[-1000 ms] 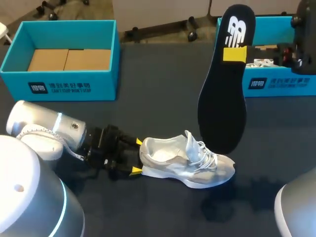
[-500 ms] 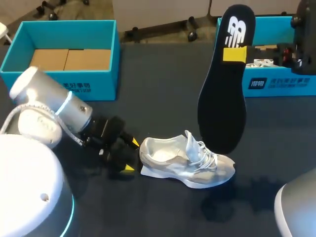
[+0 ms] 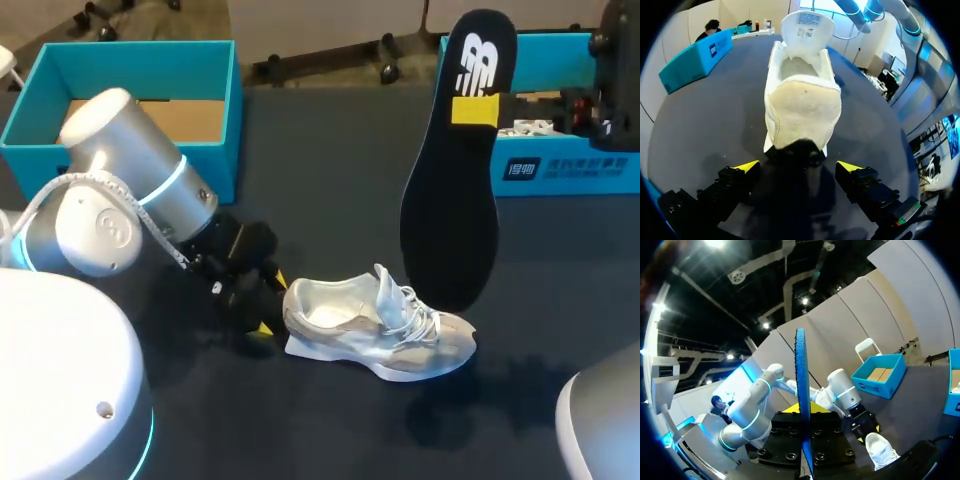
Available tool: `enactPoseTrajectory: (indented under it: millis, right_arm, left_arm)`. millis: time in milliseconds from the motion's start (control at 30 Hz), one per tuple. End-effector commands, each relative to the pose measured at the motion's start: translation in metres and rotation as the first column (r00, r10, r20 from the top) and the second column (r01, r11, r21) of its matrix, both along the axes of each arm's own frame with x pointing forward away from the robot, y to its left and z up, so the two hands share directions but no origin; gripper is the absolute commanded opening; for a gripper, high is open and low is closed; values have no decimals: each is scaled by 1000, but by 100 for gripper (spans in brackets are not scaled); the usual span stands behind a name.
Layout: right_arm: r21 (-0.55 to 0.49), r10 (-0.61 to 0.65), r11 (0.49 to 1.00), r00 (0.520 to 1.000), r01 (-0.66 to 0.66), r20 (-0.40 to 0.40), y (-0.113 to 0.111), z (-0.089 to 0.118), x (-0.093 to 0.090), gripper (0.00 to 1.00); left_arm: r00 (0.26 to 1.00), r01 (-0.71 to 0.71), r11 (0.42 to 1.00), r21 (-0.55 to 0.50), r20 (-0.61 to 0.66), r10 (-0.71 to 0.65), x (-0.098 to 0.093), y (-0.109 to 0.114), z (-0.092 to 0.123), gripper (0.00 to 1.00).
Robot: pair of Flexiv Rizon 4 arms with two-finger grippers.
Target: Take the shoe out of the shoebox, open the shoe tongue, remove and reinsert the insole, then place the shoe into the shoebox
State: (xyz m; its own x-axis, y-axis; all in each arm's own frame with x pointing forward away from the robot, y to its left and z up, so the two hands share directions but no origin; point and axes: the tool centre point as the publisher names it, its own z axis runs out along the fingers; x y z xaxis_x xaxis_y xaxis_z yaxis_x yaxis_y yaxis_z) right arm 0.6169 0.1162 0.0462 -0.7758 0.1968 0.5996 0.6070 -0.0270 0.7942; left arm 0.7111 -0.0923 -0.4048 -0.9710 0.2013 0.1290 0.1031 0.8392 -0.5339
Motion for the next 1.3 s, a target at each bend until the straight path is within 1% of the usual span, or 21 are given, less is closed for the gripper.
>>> enactPoseTrajectory:
  millis: [33, 167, 267, 300, 367, 500, 600, 867, 1067, 1200, 1300]
  right_arm:
    - [-4, 4, 1000, 1000, -4, -3, 3, 1, 4, 0]
    - [-4, 4, 1000, 1000, -4, -3, 3, 1, 4, 0]
    - [-4, 4, 1000, 1000, -4, -3, 3, 1, 4, 0]
    - [-4, 4, 1000, 1000, -4, -3, 3, 1, 4, 0]
    - [-4, 4, 1000, 1000, -4, -3, 3, 1, 4, 0]
    - [-4, 4, 1000, 1000, -4, -3, 3, 1, 4, 0]
    - [-4, 4, 1000, 1000, -4, -3, 3, 1, 4, 0]
    - [-4, 4, 1000, 1000, -4, -3, 3, 1, 4, 0]
    - [-4, 4, 1000, 1000, -4, -3, 3, 1, 4, 0]
    - [-4, 4, 1000, 1000, -4, -3, 3, 1, 4, 0]
    - [-4, 4, 1000, 1000, -4, -3, 3, 1, 4, 0]
  left_arm:
    - [998, 26, 987, 161, 58, -35, -4, -1, 17, 100]
    - [994, 19, 969, 247, 101, -46, -4, -3, 26, 100]
    - [992, 5, 951, 310, 121, -45, -5, -5, 30, 100]
    - [992, 20, 946, 325, 113, -60, -4, -6, 31, 100]
    - [987, -2, 933, 361, 148, -56, -4, -6, 33, 100]
    - [982, -11, 914, 406, 178, -67, -7, -10, 41, 100]
    - [982, -19, 899, 438, 178, -66, -4, -14, 43, 100]
    - [983, -14, 879, 476, 167, -74, -2, -18, 41, 100]
    - [984, -5, 871, 491, 158, -83, -7, -20, 40, 100]
    - [983, 7, 869, 495, 157, -97, -13, -20, 45, 100]
    - [983, 18, 868, 496, 150, -106, -16, -21, 55, 100]
